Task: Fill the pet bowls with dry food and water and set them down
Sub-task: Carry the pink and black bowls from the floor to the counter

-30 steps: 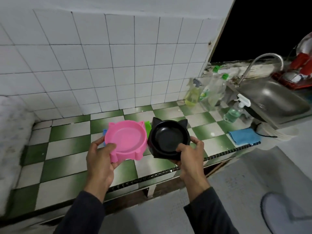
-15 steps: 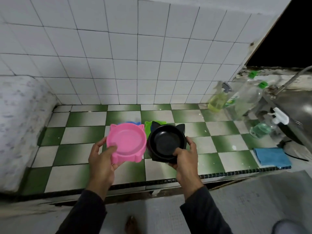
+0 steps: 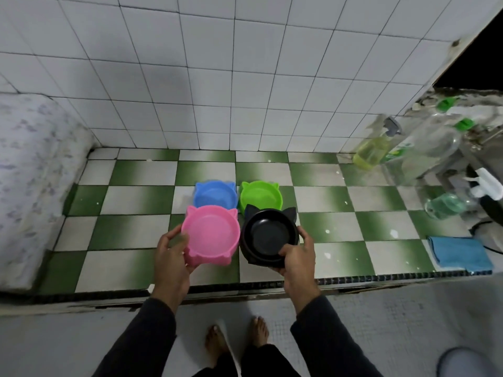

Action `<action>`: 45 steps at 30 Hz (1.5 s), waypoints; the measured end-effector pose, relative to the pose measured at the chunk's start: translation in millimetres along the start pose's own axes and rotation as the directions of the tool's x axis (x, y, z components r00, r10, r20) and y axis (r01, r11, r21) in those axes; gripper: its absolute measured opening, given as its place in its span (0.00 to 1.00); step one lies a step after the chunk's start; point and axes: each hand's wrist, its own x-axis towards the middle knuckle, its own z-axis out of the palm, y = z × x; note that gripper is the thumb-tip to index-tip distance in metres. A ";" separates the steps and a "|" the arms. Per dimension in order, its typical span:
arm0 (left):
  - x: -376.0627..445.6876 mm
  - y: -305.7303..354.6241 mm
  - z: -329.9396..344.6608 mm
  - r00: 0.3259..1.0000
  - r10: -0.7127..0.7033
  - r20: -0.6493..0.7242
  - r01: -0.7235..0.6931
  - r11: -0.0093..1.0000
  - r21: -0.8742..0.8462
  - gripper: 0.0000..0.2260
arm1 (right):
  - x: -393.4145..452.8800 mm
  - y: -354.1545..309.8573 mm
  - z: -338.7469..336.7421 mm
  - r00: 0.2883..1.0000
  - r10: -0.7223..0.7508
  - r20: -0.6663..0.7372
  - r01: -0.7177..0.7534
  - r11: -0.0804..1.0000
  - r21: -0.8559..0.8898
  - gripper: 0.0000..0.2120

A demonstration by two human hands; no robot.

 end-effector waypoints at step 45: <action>51.5 -64.3 -3.1 0.966 0.163 -0.201 0.023 0.720 0.693 0.09 | 87.1 43.2 -24.9 0.953 -0.293 0.072 0.214 0.490 -0.845 0.15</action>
